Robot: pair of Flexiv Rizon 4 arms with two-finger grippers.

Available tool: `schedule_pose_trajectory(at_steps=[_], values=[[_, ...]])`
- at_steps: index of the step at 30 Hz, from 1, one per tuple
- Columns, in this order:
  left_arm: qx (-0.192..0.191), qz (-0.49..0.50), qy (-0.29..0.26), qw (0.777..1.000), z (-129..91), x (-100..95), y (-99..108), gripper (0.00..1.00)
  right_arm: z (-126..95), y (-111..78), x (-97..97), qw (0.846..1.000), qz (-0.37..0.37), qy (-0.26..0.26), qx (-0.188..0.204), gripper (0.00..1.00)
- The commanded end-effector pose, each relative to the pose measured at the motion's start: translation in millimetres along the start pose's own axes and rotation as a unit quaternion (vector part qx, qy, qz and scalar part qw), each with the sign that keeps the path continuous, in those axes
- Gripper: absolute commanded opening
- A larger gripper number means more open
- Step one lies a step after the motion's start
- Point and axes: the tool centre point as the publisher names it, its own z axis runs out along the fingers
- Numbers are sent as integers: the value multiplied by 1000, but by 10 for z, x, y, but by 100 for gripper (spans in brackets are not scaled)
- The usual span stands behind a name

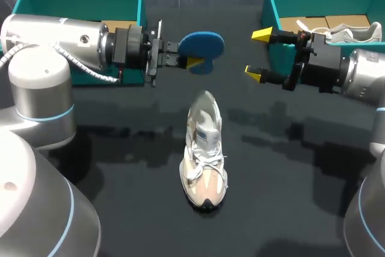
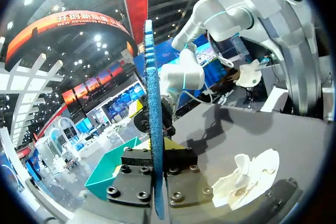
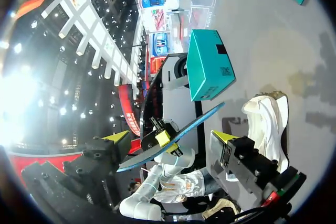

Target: Take the shoe out of the shoebox, open the shoe tongue, remove and reinsert the insole, then place the shoe into the shoebox

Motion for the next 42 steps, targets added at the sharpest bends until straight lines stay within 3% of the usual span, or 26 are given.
schedule_pose_trajectory(at_steps=[1, 4, 17, 22, 29, 36, 42], values=[[-36, -210, -24, 977, 30, -58, -46, 0, -20, -13, 1, 1000, 0, -2, 1, 100], [-32, -315, -1, 949, 17, -73, -131, 0, -20, -13, 1, 1000, 0, -2, 1, 100], [-32, -315, -1, 949, 17, -73, -131, 0, -20, -13, 1, 1000, 0, -2, 1, 100], [-39, -445, 15, 894, -8, -100, -50, 0, -20, -13, 1, 1000, 0, -2, 1, 100], [-35, -613, 24, 789, -37, -131, -4, 0, -20, -13, 1, 1000, 0, -2, 1, 100], [-37, -652, 14, 757, -36, -84, 53, 0, -20, -13, 1, 1000, 0, -2, 1, 100], [-35, -703, 16, 710, -29, -44, 99, 0, -20, -13, 1, 1000, 0, -2, 1, 100]])
